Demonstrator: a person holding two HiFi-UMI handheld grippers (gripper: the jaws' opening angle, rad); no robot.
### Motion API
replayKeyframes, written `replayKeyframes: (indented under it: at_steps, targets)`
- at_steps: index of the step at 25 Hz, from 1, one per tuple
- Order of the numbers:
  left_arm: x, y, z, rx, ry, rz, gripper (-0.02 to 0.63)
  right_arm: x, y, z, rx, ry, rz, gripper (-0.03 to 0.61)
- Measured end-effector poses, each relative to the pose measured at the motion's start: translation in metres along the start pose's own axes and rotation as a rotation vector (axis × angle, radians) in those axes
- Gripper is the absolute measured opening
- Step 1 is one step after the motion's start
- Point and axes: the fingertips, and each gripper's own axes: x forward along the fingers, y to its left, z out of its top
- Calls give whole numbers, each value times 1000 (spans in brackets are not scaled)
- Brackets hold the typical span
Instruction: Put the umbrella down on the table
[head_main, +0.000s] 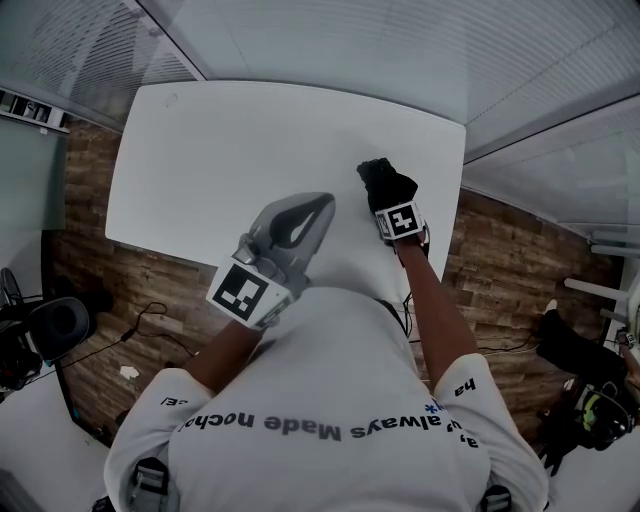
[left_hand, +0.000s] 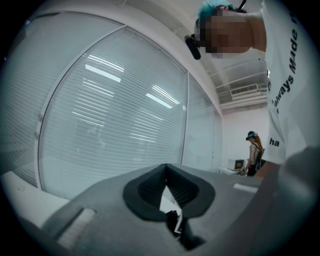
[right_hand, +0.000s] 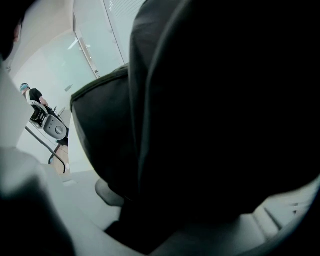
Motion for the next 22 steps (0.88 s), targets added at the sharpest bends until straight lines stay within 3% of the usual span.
replayKeyframes:
  at_steps: [22]
  targets:
    - [7,0,2,4,0,1,3,0,-8,0,35,-15,12,262]
